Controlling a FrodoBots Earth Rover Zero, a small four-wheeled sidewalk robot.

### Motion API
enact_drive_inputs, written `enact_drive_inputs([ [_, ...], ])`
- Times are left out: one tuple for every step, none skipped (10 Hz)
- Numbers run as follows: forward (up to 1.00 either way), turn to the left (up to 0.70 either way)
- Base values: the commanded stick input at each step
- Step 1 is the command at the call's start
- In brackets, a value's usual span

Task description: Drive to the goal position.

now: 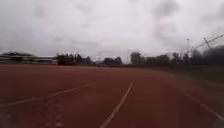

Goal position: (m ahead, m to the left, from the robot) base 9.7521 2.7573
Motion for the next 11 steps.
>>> enact_drive_inputs([
  [0.50, 0.00],
  [0.50, 0.00],
  [0.50, 0.00],
  [0.50, 0.00],
  [0.50, 0.00],
  [0.50, 0.00],
  [0.50, 0.00],
  [0.50, 0.00],
  [0.50, 0.00],
  [0.50, 0.00],
  [0.50, 0.00],
])
